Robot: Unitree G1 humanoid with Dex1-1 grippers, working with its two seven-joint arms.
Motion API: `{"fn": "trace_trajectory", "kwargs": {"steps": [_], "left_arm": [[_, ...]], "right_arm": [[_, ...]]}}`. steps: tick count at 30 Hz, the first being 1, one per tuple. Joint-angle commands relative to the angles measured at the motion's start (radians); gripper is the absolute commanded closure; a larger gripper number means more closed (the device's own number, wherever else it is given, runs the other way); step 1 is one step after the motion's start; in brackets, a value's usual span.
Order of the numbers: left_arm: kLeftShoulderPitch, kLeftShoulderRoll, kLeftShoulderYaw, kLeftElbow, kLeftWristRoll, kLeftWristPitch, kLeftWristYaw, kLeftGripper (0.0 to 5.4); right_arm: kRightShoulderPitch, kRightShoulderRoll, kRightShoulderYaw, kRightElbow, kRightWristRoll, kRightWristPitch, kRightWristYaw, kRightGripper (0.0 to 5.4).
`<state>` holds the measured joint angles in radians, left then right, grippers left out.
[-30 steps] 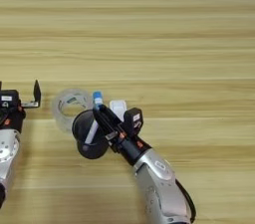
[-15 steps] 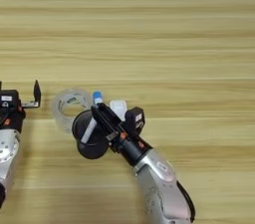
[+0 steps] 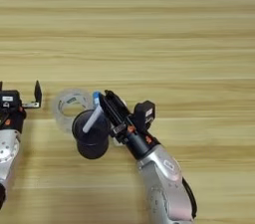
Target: Move the objects on the table
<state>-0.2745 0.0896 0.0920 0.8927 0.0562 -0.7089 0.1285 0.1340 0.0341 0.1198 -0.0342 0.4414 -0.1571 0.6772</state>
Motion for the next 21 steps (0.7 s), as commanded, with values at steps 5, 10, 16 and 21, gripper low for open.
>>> {"fn": "trace_trajectory", "kwargs": {"steps": [5, 10, 16, 21], "left_arm": [[0.007, -0.010, -0.005, -0.010, 0.008, 0.018, 0.009, 0.00], [0.007, -0.009, -0.004, -0.012, 0.007, 0.019, 0.008, 0.00], [0.009, -0.009, -0.004, -0.015, 0.008, 0.020, 0.007, 0.00], [0.015, -0.011, -0.005, -0.023, 0.009, 0.020, 0.009, 0.00]], "right_arm": [[0.000, -0.008, -0.028, -0.062, 0.010, -0.017, -0.039, 4.70], [0.006, -0.015, -0.041, -0.128, 0.042, 0.007, -0.055, 4.70], [0.008, -0.025, -0.071, -0.203, 0.151, 0.087, -0.078, 4.70], [-0.012, -0.050, -0.132, -0.242, 0.207, 0.129, -0.114, 4.70]]}}
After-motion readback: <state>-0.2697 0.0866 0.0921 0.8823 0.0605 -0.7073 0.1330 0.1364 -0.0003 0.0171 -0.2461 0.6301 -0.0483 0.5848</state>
